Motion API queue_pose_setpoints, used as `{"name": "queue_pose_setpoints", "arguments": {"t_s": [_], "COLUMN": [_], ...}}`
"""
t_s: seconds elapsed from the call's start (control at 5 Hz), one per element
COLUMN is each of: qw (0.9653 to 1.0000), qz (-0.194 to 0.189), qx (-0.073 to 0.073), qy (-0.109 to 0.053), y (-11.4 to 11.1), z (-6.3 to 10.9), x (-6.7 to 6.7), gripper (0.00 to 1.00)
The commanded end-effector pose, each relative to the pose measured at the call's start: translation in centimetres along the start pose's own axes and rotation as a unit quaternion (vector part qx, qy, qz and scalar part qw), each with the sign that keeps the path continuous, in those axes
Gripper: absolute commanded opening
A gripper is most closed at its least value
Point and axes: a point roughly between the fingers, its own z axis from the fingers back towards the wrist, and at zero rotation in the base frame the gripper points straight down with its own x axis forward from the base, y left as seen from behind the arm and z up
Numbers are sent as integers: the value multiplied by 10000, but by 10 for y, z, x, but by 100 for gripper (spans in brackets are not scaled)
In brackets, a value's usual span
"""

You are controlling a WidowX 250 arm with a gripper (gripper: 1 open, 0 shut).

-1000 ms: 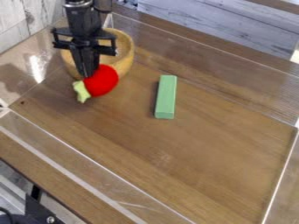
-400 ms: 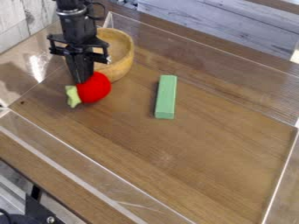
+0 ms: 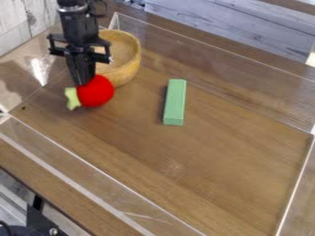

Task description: Move the red object to the left side of the table

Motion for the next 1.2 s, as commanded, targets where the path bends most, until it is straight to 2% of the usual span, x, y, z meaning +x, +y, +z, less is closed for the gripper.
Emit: {"name": "queue_pose_setpoints", "arguments": {"t_s": [0.0, 0.4, 0.6, 0.8, 1.0], "qw": [9991, 9994, 9997, 9998, 9996], "qz": [280, 249, 120, -5, -235], "qx": [84, 57, 43, 23, -10], "qy": [-314, -250, -220, -183, -132], "y": [8, 27, 34, 40, 47], "z": [14, -10, -15, -19, -20], "x": [10, 14, 13, 11, 18], "gripper": [0, 0, 0, 100, 100]}}
